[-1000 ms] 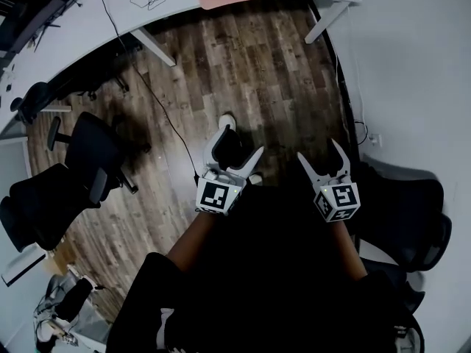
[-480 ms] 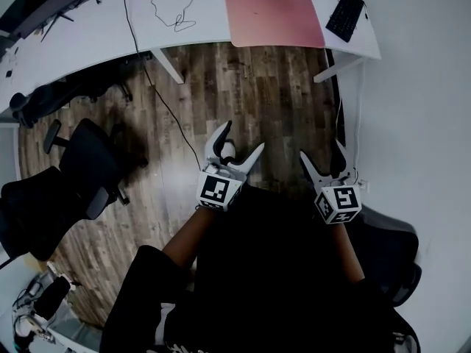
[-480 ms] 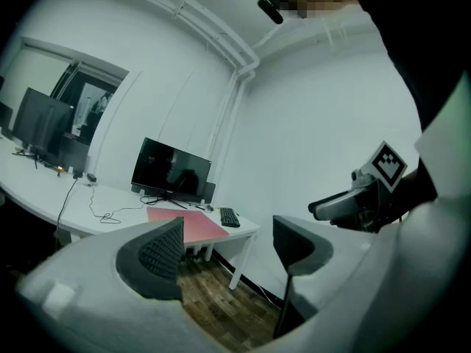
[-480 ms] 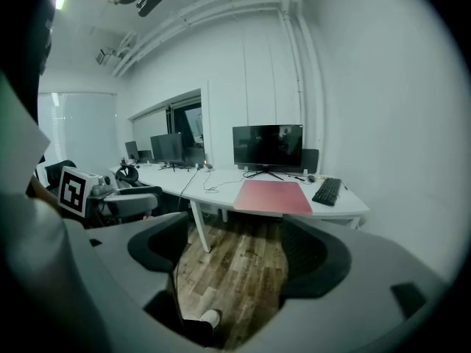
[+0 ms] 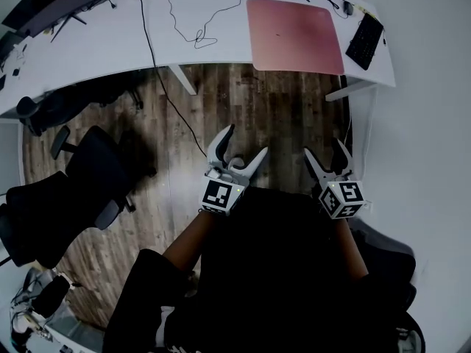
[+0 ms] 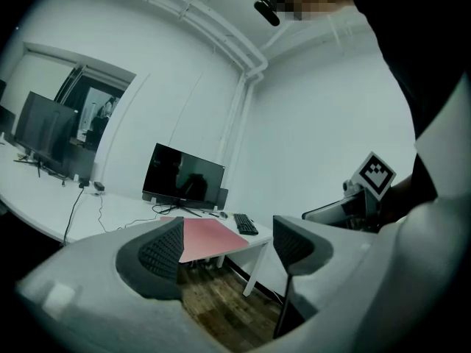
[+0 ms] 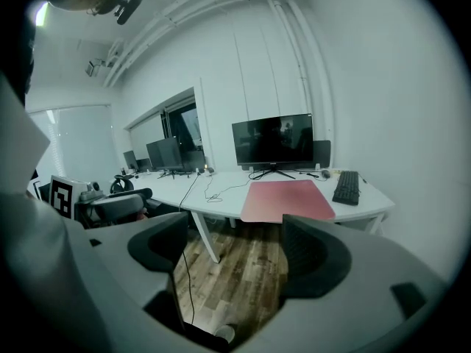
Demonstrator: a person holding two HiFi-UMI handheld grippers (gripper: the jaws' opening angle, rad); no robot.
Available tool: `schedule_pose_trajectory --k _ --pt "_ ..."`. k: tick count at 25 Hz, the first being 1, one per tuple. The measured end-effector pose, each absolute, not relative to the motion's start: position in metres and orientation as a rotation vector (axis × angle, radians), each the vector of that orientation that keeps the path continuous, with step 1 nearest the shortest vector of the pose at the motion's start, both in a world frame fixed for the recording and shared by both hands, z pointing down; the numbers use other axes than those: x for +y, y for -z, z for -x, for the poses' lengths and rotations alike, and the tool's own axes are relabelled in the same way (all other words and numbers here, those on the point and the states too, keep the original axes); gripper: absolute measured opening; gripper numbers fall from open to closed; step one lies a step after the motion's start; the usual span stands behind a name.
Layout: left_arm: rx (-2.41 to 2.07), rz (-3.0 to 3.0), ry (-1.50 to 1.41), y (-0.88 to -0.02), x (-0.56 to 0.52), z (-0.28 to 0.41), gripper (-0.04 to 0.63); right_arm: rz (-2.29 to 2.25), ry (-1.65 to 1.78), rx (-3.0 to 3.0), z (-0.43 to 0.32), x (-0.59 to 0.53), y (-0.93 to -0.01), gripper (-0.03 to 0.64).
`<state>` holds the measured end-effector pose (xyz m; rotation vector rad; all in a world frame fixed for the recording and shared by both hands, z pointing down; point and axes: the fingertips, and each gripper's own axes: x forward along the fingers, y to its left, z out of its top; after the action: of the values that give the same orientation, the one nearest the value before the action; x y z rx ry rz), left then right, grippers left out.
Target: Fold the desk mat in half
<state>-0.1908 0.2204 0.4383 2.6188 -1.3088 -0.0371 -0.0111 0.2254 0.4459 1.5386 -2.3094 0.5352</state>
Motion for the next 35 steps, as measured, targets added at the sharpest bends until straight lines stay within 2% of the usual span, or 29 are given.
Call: schedule_pose_trajectory --k 11,21,35 --pt "-1.339 -2.544 -0.034 -0.465 0.199 0.202 0.359 -1.502 -0.63 -2.24 0.004 0.218 -0.474 0.383" --pt "-1.374 -2.42 -0.048 -0.484 0.149 0.18 0.359 -1.456 -0.683 -2.308 -0.024 0.148 -0.488 0.382" --pt "-1.422 -2.238 -0.089 -0.49 0.001 0.093 0.359 -1.515 -0.812 -2.319 -0.145 0.0 -0.506 0.382"
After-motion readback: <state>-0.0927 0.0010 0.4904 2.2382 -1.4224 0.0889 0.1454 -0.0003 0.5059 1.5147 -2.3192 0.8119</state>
